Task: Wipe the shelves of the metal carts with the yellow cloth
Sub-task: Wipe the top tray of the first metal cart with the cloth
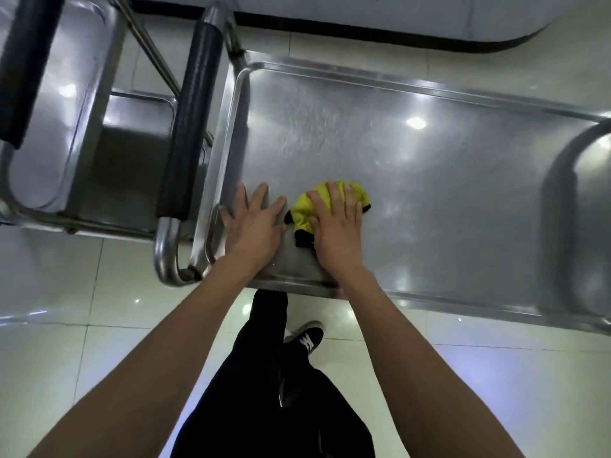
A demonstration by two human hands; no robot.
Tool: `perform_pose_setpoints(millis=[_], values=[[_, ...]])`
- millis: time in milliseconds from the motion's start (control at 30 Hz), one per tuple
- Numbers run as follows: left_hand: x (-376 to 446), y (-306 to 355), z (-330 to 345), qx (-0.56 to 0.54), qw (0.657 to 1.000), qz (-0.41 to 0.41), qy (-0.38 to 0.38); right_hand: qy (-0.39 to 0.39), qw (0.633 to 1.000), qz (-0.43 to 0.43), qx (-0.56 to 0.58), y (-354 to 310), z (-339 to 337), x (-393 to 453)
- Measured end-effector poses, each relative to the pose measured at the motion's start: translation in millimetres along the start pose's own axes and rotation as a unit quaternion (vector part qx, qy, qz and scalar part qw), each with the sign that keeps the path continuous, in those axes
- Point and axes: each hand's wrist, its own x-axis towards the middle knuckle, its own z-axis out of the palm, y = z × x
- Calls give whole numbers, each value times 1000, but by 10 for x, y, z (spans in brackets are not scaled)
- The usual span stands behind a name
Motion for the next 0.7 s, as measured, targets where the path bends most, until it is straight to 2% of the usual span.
perform_pose_setpoints(millis=[233,500,600,700], values=[[-2,32,18,2,1000,-10,-5,5,999,30,-30,-24,-278,1144],[25,-23,-17,4,999,-4,-44,18,998,33,-50,-41,-504,2302],[58,-34,-22,8,999,-4,-40,36,996,10,-83,-10,-553,2576],[91,-21,-33,-11,999,-17,-27,46,997,-12,-68,34,-533,2598]])
